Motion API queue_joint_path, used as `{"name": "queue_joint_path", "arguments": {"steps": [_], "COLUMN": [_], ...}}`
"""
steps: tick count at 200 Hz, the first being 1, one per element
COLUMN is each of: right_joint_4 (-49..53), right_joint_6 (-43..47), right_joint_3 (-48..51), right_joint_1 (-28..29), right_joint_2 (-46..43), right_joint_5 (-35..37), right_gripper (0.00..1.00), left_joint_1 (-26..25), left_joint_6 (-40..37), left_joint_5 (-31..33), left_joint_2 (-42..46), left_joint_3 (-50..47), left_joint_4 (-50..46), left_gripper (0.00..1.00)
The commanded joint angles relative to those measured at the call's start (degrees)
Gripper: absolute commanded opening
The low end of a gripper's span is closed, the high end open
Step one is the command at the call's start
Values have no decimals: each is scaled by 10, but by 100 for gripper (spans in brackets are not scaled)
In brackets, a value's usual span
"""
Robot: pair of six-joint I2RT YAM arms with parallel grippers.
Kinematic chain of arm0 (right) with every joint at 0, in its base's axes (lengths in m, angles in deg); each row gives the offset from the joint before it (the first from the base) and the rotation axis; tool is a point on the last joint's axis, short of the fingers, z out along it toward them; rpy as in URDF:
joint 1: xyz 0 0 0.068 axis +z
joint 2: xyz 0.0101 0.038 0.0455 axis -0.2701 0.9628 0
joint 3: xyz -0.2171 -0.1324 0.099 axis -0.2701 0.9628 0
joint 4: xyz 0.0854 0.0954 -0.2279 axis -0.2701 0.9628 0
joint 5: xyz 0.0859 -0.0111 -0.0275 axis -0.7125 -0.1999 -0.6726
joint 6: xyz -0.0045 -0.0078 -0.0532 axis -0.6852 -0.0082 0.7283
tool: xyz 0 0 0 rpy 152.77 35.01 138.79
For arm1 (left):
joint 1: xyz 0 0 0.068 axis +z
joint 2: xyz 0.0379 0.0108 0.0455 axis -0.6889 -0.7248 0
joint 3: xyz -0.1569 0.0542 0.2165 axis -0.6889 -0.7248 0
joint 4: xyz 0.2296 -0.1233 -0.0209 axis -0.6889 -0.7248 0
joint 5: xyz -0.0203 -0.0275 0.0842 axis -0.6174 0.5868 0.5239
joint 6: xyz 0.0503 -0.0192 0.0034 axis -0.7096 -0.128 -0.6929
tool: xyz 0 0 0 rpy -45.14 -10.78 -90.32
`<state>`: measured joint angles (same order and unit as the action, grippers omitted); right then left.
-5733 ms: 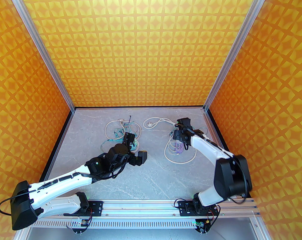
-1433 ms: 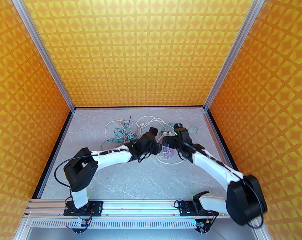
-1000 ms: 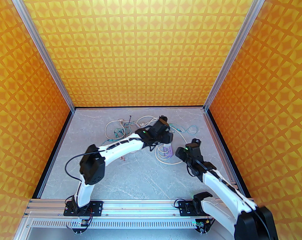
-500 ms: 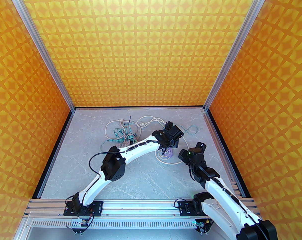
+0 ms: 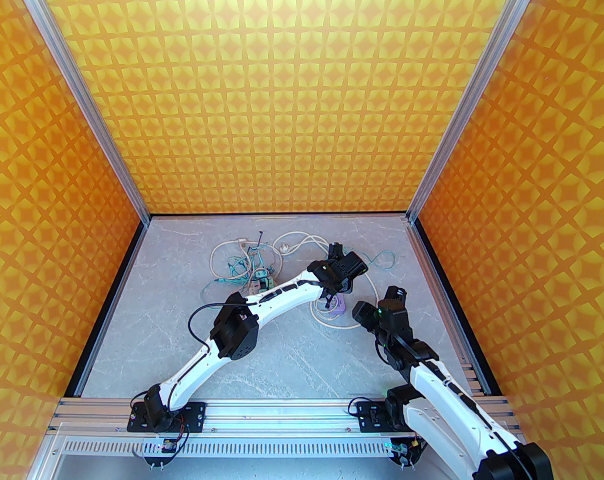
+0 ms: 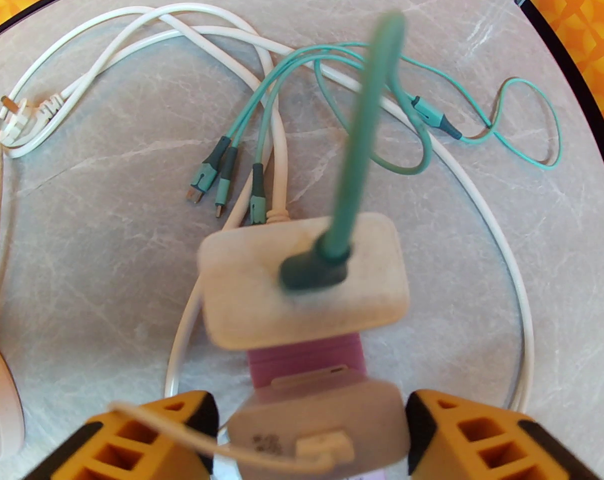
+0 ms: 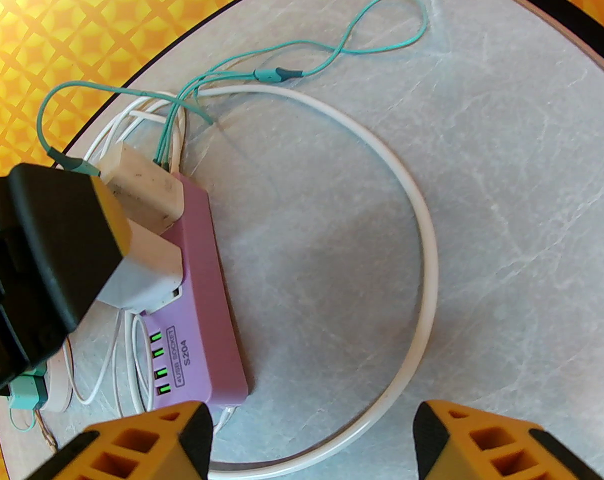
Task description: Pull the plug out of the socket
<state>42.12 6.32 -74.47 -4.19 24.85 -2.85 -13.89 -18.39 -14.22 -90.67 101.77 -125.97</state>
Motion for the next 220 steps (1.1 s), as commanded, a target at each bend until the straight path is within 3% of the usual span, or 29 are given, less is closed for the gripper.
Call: {"name": "queue_joint_path", "arguments": {"steps": [1, 32, 57, 73, 149, 173, 220], "right_joint_4": [-31, -87, -162, -206, -306, -312, -339], "right_joint_6": [4, -1, -10, -17, -41, -48, -62], "right_joint_3": [8, 17, 19, 20, -1, 0, 4], "right_joint_1": [-1, -1, -1, -1, -1, -2, -1], "right_joint_2": [5, 45, 97, 127, 289, 312, 299], "right_joint_5": [-28, -93, -163, -196, -223, -213, -236], "right_gripper": [72, 68, 60, 49, 20, 19, 28], "left_joint_1": [7, 11, 13, 13, 13, 13, 13], "left_joint_6": [-10, -22, -38, -45, -45, -45, -43], "left_joint_5": [15, 16, 29, 30, 30, 30, 30], "left_joint_2": [-11, -11, 0, 3, 2, 3, 2], "left_joint_3": [15, 8, -12, -16, -17, -17, -18], "left_joint_4": [2, 1, 12, 15, 16, 13, 13], "left_gripper": [61, 51, 50, 49, 50, 50, 50]}}
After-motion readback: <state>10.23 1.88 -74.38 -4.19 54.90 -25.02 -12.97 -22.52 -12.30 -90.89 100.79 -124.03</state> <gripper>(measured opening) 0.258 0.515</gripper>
